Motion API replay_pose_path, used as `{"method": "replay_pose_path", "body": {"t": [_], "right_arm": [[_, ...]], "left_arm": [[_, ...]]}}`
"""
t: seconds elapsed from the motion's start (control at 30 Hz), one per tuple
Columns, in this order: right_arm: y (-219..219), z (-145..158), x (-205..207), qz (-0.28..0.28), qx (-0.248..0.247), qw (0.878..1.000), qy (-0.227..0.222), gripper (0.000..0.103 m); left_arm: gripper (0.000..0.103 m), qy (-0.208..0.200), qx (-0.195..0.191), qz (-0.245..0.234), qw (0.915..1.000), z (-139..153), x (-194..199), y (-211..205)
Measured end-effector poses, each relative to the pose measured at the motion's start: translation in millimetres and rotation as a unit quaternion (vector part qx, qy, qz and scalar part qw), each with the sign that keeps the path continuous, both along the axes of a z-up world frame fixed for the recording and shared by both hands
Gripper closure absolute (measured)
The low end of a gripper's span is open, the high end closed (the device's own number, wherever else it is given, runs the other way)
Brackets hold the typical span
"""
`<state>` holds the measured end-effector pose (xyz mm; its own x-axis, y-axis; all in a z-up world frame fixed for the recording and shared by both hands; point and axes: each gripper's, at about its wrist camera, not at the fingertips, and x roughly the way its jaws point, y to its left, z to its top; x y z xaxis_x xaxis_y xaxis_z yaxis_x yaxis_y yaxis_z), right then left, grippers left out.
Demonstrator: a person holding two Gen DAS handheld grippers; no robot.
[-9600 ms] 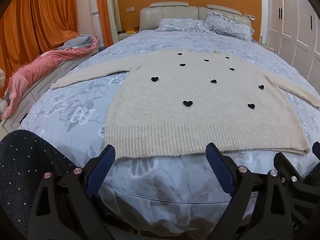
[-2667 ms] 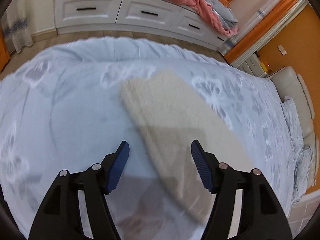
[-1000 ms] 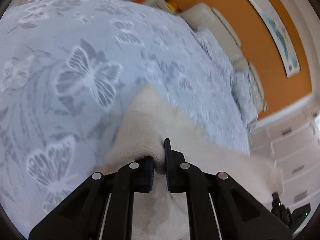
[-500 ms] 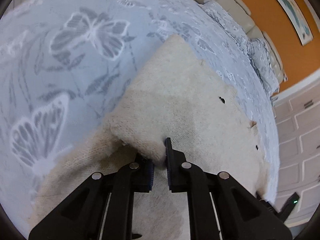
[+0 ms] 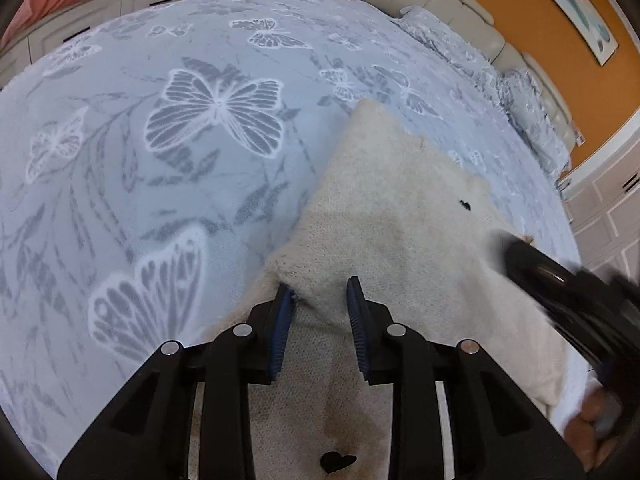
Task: Fold small clothes
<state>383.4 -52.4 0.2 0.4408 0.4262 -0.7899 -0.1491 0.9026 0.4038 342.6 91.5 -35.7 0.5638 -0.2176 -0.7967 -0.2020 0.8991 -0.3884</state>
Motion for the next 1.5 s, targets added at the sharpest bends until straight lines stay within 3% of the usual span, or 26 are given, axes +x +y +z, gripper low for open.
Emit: {"method": "replay_pose_path", "body": {"t": [0.07, 0.13, 0.2, 0.3, 0.4, 0.47, 0.53, 0.6, 0.67, 0.7, 0.73, 0.83, 0.9, 0.93, 1.0, 1.03, 1.1, 1.17, 1.23, 1.27, 1.37, 1.4, 1.5], "right_arm": [[16, -20, 18, 0.013, -0.037, 0.999, 0.022, 0.090], [4, -29, 11, 0.005, -0.071, 0.997, 0.018, 0.096], [-47, -33, 2, -0.021, -0.073, 0.997, 0.015, 0.098], [-151, -33, -31, -0.114, -0.077, 0.990, 0.021, 0.103], [-257, -26, -66, -0.203, -0.060, 0.977, 0.025, 0.103], [-294, -11, -86, -0.263, -0.099, 0.959, 0.025, 0.102], [-307, 2, -98, -0.296, -0.101, 0.950, 0.009, 0.071], [-311, -3, -100, -0.293, -0.062, 0.954, 0.010, 0.055], [-303, -20, -89, -0.263, -0.058, 0.962, 0.050, 0.063], [-298, -23, -83, -0.249, -0.066, 0.965, 0.054, 0.081], [-289, -18, -80, -0.229, -0.081, 0.969, 0.045, 0.093], [-281, 30, -90, -0.229, -0.054, 0.971, -0.048, 0.094], [-285, 44, -93, -0.241, -0.074, 0.964, -0.082, 0.094], [-292, 32, -86, -0.245, -0.089, 0.964, -0.059, 0.094], [-307, -17, -69, -0.250, -0.118, 0.960, 0.040, 0.097], [-308, -22, -69, -0.251, -0.112, 0.960, 0.046, 0.097], [-308, -4, -73, -0.265, -0.080, 0.961, 0.005, 0.097], [-304, 0, -71, -0.263, -0.082, 0.961, -0.011, 0.097], [-308, -27, -61, -0.252, -0.105, 0.960, 0.056, 0.096], [-310, -28, -63, -0.258, -0.093, 0.960, 0.054, 0.096], [-316, 1, -87, -0.296, -0.049, 0.953, 0.035, 0.082], [-317, 13, -107, -0.301, -0.036, 0.953, 0.022, 0.078], [-325, 37, -190, -0.317, -0.040, 0.948, 0.006, 0.048]], "left_arm": [[0.075, 0.004, 0.013, -0.006, 0.9999, 0, 1, -2], [0.075, 0.006, 0.019, -0.012, 0.9997, 0, 2, -2], [0.075, 0.004, 0.018, -0.016, 0.9997, -1, 2, -1], [0.074, -0.004, 0.021, -0.020, 0.9996, -3, -1, -2], [0.074, -0.011, 0.029, -0.021, 0.9993, -4, -3, -6], [0.073, -0.011, 0.039, -0.018, 0.9990, -3, -3, -9], [0.074, -0.008, 0.039, -0.011, 0.9992, -3, -4, -11], [0.074, -0.002, 0.036, -0.003, 0.9993, -2, -2, -11], [0.074, 0.005, 0.035, 0.001, 0.9994, -1, -1, -11], [0.074, 0.008, 0.034, 0.002, 0.9994, -1, -1, -11], [0.073, 0.012, 0.034, 0.002, 0.9993, -1, 0, -10], [0.073, 0.023, 0.031, -0.001, 0.9992, 0, 3, -8], [0.073, 0.025, 0.036, -0.007, 0.9990, -1, 5, -8], [0.073, 0.025, 0.041, -0.010, 0.9988, -1, 5, -10], [0.073, 0.026, 0.049, -0.011, 0.9984, -1, 5, -12], [0.073, 0.027, 0.051, -0.012, 0.9983, -1, 6, -13], [0.073, 0.031, 0.048, -0.013, 0.9983, -1, 7, -11], [0.072, 0.031, 0.051, -0.016, 0.9981, -1, 8, -12], [0.072, 0.029, 0.063, -0.022, 0.9973, 0, 7, -15], [0.071, 0.030, 0.068, -0.028, 0.9968, 2, 6, -18], [0.052, 0.042, 0.045, -0.041, 0.9973, 16, -4, -14], [0.041, 0.042, 0.031, -0.044, 0.9976, 21, -13, -9], [0.028, 0.024, 0.003, -0.059, 0.9980, 36, -59, 13]]}}
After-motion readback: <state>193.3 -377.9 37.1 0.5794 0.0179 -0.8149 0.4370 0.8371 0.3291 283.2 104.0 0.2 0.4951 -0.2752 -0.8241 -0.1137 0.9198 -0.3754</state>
